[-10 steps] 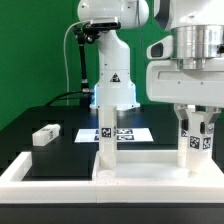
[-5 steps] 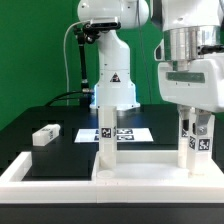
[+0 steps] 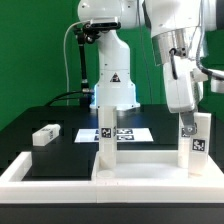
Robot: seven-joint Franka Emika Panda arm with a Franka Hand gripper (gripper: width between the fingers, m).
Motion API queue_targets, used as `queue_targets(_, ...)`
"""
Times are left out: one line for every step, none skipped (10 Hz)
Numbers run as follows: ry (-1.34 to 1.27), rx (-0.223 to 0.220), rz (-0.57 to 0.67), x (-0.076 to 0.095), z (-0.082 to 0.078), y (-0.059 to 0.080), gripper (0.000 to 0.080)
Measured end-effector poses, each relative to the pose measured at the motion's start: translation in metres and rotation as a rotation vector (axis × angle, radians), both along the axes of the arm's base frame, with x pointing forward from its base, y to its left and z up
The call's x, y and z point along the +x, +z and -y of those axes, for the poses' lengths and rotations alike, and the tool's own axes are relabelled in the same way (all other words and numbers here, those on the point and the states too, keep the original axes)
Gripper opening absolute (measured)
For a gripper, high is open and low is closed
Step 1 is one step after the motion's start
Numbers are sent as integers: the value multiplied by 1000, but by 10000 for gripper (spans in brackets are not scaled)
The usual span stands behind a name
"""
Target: Assemble desk
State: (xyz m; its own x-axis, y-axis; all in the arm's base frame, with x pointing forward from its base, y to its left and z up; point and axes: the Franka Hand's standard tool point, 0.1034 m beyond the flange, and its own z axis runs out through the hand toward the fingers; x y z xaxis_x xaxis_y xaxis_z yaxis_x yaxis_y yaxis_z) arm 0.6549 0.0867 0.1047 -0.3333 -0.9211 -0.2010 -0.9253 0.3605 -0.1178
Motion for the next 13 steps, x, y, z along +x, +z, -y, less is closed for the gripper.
queue_targets(6, -1, 0, 0, -2, 0, 523)
queue_targets(212, -74, 6, 1, -11, 1, 523)
queue_targets(409, -125, 19, 3, -23, 3, 623)
queue_targets(443, -126, 27, 3, -19, 2, 641)
queue_targets(518, -142, 35, 3, -17, 2, 641)
queue_targets(589, -154, 44, 3, -17, 2, 648)
queue_targets(693, -178, 53, 3, -17, 2, 648)
queue_targets(966, -250, 75, 5, -16, 3, 649)
queue_targets(1207, -289, 106, 5, -20, 0, 649)
queue_targets(1223, -284, 105, 4, -24, -1, 649)
queue_targets(1204, -282, 104, 4, -23, -1, 649)
queue_targets(1190, -280, 102, 4, -23, -1, 526)
queue_targets(1161, -275, 98, 4, -23, -2, 388)
